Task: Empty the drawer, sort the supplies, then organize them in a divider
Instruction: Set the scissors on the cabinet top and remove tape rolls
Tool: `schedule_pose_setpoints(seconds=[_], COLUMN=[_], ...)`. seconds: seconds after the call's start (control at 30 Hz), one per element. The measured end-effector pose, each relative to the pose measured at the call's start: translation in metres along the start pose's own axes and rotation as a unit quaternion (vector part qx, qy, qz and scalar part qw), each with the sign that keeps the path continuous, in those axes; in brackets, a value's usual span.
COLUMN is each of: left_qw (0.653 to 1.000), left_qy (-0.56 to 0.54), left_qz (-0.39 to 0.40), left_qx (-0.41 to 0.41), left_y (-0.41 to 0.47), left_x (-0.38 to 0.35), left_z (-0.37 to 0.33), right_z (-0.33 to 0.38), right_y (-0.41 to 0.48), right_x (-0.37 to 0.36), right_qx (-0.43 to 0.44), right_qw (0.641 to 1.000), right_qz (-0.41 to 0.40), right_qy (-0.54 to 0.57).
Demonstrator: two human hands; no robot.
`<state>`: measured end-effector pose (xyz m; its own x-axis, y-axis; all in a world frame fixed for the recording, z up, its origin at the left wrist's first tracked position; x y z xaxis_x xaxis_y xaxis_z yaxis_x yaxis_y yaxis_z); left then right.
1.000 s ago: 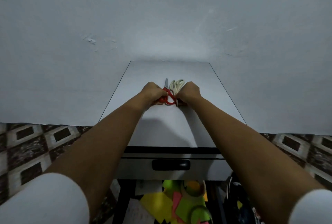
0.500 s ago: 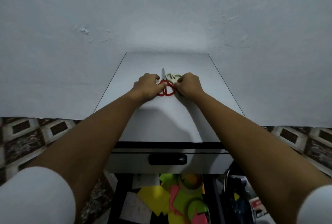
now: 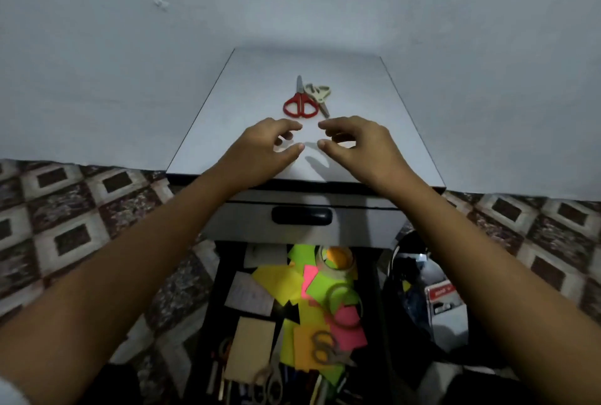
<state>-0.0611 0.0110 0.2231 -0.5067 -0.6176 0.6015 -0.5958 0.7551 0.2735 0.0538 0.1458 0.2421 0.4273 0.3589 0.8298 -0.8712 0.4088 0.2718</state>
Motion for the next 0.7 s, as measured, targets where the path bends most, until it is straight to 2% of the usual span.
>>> schedule_pose_setpoints(seconds=[0.17,0.27,0.47,0.7], left_qw=[0.999,0.999,0.992,0.96], left_qy=[-0.024,-0.026,-0.056,-0.059], left_qz=[-0.029,-0.018,0.05,0.147], left_qx=[-0.033,-0.02,0.104,0.232], left_y=[-0.069,-0.107,-0.158,-0.196], left_x=[-0.023,-0.042,-0.088,-0.147], left_z=[0.009,0.02,0.06,0.112], right_z=[-0.003,-0.014,-0.043,-0.088], right_y=[-0.068,-0.103,-0.16,-0.201], right_x=[-0.02,-0.049,-0.116,-0.183], right_qx=[0.001,-0.029,-0.082,-0.162], right_qw=[1.0,0.998,0.992,0.958], right_qz=[-0.007,0.03,0.097,0.237], right_qy=[0.028,0.04,0.023,-0.009])
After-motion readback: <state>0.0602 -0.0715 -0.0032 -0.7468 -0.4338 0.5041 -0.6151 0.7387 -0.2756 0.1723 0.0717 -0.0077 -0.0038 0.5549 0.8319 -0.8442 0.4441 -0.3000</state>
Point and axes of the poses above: each hand's wrist, its own y-axis towards the middle knuckle, its own x-axis out of the back of the hand, z = x × y, the point moved 1 cm from there along y, towards the middle knuckle, and after that the axes turned 13 degrees about -y, right-handed, at the moved point
